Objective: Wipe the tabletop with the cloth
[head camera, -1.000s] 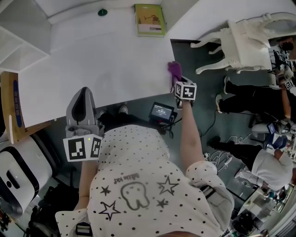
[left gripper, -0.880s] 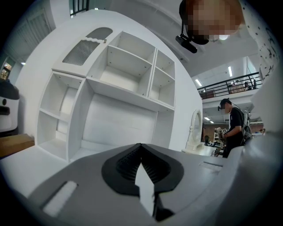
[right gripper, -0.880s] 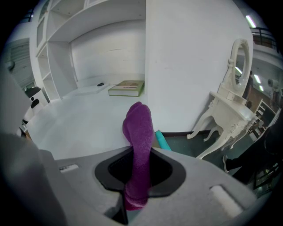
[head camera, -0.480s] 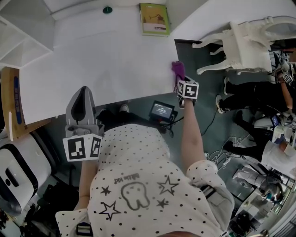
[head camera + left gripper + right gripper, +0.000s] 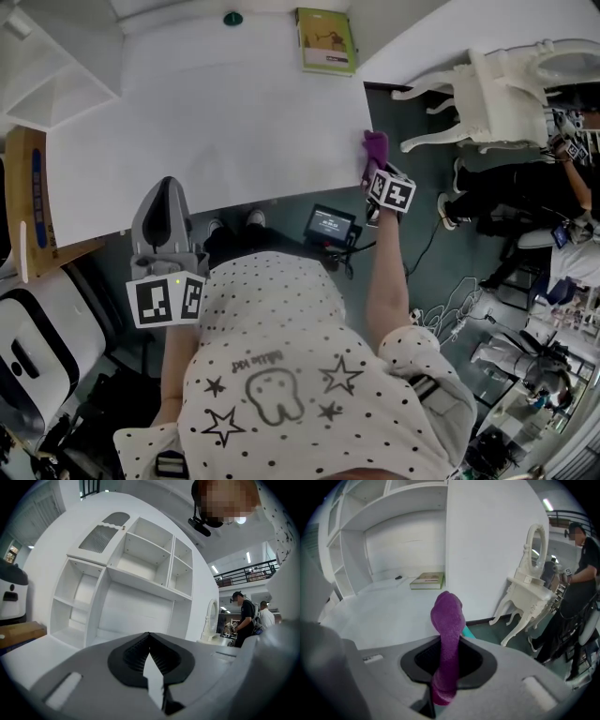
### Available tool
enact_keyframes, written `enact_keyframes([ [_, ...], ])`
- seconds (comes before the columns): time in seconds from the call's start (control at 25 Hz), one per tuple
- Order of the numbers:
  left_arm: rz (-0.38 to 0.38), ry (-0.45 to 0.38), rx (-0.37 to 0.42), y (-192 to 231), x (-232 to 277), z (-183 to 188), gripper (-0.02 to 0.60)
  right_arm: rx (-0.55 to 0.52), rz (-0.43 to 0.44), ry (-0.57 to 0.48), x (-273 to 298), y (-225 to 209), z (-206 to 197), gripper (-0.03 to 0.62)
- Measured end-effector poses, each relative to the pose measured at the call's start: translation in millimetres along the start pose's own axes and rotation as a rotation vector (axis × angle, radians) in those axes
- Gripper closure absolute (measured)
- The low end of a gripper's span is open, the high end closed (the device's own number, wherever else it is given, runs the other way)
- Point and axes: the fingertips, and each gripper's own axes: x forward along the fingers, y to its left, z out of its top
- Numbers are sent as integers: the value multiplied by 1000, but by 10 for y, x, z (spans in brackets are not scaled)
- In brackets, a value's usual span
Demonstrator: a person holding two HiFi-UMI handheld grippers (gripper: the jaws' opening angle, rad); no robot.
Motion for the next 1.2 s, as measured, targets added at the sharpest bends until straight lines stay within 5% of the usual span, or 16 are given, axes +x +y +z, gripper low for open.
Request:
enact_keyframes([
  [0.72, -44, 1, 0, 379, -371, 112, 587, -12, 16, -130, -772, 773, 10, 522],
  [1.2, -32, -24, 14, 682, -646, 252, 587, -24, 146, -473, -1875, 1722, 612, 522],
])
